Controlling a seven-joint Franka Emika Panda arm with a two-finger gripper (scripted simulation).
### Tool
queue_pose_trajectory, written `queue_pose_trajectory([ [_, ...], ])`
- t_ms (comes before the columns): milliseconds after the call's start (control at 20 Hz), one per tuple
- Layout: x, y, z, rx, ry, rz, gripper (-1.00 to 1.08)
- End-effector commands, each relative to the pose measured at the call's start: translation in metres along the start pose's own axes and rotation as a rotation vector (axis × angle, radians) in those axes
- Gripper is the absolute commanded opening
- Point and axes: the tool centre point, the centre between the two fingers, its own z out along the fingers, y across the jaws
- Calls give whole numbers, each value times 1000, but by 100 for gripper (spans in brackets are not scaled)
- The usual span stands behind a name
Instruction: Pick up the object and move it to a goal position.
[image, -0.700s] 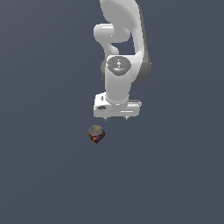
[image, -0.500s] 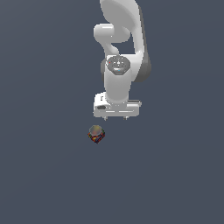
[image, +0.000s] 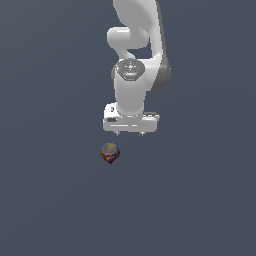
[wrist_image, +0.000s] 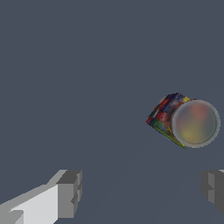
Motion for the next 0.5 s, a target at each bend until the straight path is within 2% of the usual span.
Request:
queue_pose_trajectory([
  [0, 0, 0, 0, 0, 0, 4, 100],
  [450, 7, 16, 11, 5, 8, 120, 100],
])
